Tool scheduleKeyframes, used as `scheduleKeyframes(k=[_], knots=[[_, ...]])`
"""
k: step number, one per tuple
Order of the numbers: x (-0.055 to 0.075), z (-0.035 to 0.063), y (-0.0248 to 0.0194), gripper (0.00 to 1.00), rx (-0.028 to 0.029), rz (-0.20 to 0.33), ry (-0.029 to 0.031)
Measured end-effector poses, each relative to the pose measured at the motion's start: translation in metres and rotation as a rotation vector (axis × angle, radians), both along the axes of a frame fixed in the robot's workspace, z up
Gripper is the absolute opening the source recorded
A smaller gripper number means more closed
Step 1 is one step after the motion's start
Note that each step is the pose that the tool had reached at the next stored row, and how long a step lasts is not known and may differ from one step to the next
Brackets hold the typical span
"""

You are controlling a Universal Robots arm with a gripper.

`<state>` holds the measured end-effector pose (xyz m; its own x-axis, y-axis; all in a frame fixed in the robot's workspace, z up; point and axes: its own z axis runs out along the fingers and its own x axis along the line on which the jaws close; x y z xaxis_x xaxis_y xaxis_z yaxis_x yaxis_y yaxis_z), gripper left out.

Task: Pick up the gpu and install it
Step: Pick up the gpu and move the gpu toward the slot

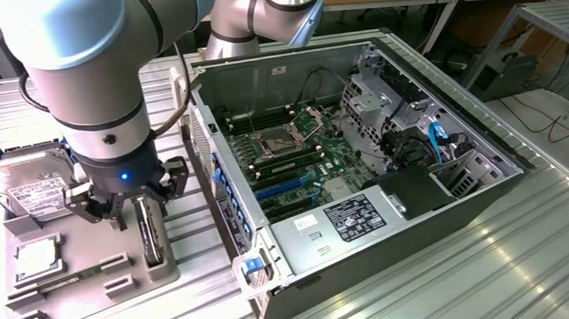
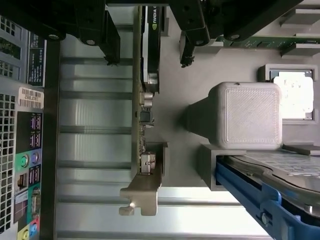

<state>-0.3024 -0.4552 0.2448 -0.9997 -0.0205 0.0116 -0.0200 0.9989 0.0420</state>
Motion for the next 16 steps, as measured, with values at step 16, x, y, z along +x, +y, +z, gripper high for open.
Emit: scheduleKeyframes(k=[16], knots=[[0.0, -0.014, 0.0, 0.59, 0.0, 0.0, 0.0004]])
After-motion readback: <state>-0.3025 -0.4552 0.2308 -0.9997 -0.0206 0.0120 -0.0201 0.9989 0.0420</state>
